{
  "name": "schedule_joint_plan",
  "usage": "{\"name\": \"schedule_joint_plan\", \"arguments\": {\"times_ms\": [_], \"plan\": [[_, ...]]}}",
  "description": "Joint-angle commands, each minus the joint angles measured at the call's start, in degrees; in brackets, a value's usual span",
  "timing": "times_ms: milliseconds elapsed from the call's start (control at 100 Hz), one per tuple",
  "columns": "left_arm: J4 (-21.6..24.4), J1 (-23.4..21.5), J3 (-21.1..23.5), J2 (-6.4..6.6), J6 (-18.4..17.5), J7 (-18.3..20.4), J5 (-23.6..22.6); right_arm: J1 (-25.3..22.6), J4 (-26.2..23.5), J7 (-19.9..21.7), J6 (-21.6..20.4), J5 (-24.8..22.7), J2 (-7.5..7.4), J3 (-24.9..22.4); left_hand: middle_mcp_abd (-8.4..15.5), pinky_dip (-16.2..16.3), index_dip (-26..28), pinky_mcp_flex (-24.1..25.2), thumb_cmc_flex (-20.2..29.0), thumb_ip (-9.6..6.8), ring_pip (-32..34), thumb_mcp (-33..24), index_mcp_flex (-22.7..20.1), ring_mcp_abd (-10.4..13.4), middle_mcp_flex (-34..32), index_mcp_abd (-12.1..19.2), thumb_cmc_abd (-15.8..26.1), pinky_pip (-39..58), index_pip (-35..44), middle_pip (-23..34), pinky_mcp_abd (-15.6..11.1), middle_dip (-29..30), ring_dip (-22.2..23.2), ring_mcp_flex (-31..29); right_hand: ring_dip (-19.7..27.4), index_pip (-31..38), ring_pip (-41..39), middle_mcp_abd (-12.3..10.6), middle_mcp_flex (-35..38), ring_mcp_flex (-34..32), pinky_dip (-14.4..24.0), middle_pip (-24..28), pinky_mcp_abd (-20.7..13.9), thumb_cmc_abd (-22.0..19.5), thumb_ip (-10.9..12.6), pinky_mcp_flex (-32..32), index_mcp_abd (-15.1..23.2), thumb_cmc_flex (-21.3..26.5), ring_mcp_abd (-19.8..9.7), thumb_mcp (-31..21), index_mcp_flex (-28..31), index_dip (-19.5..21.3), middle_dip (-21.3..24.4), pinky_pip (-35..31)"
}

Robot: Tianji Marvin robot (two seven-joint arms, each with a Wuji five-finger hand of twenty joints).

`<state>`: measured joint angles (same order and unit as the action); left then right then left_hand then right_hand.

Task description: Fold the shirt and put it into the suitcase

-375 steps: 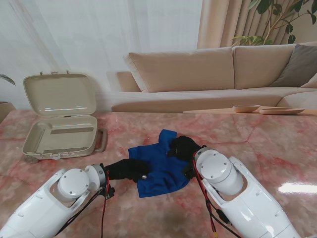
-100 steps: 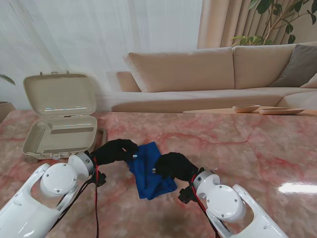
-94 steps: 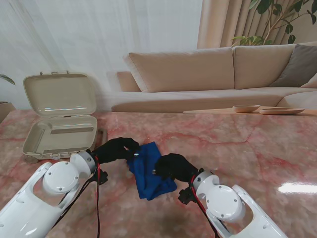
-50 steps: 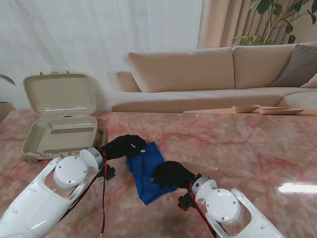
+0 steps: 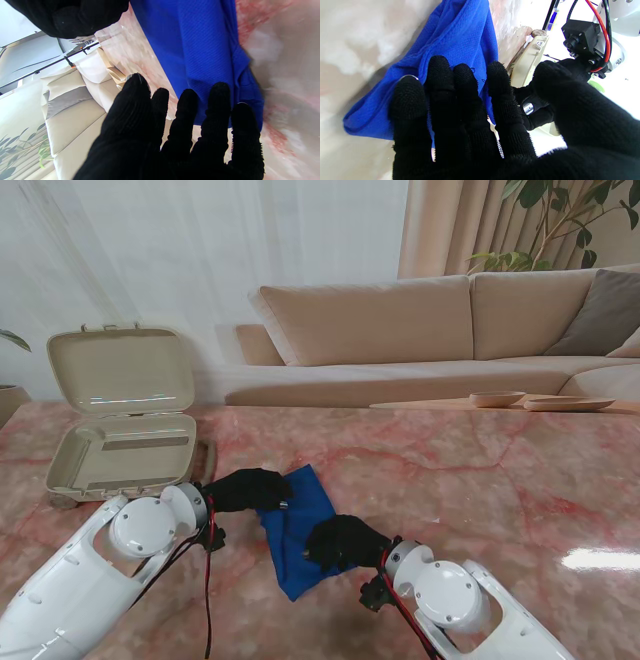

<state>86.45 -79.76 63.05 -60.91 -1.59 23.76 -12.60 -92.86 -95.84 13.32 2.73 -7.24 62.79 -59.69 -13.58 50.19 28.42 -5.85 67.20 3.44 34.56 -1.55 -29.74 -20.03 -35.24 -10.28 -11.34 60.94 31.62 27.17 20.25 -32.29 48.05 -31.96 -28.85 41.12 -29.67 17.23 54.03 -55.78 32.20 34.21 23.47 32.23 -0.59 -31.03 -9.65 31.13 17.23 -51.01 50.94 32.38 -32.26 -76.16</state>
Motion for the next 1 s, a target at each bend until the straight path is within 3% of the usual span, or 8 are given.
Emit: {"name": "schedule_joint_plan", "arguments": {"times_ms": [0,440,990], "plan": [[-1.23,-0.30,-0.03,0.44,0.21,0.57,-0.40,-0.28,1.21,1.03,0.71,0.32,-0.06,0.21,0.93,-0.73,0.19,-0.02,0.39,-0.68,-0.19,2.18,-1.01,-0.80,-1.73,2.08,1.00,0.18,0.93,0.72,1.21,-0.17,-0.42,-0.58,0.90,0.79,1.07,-0.60,1.18,-0.43,-0.04,0.51,0.70,0.24,-1.49,-0.25,1.17,-1.65,0.40,0.12,2.10,0.54,1.06,0.63],[-2.52,-0.39,0.05,1.21,-0.07,2.16,-3.97,-0.03,1.43,1.65,1.42,-0.13,-0.22,-0.14,0.76,-0.80,0.03,-0.30,0.52,-0.65,-0.12,2.18,-1.00,-0.84,-1.49,2.01,0.88,0.40,1.17,0.71,0.99,-0.08,-0.47,-0.50,1.98,0.37,2.46,-0.83,0.78,0.47,-0.33,-0.17,0.56,-0.45,-1.56,0.61,1.39,-2.28,0.19,0.02,1.71,0.08,1.51,0.75],[2.75,-2.72,5.54,0.51,2.99,-1.54,-6.17,-8.32,-6.67,0.97,-2.38,-7.44,-1.25,-8.28,0.39,-0.97,-0.16,-0.03,-0.16,-0.61,-1.15,2.35,-0.42,-0.62,0.37,2.25,1.32,0.29,0.66,-0.45,0.90,0.51,-1.05,0.85,2.23,-2.29,3.75,-1.31,-0.38,2.09,-0.35,-1.56,0.19,-2.44,-0.82,2.43,1.76,-2.68,0.17,2.54,0.98,0.82,1.83,2.07]]}}
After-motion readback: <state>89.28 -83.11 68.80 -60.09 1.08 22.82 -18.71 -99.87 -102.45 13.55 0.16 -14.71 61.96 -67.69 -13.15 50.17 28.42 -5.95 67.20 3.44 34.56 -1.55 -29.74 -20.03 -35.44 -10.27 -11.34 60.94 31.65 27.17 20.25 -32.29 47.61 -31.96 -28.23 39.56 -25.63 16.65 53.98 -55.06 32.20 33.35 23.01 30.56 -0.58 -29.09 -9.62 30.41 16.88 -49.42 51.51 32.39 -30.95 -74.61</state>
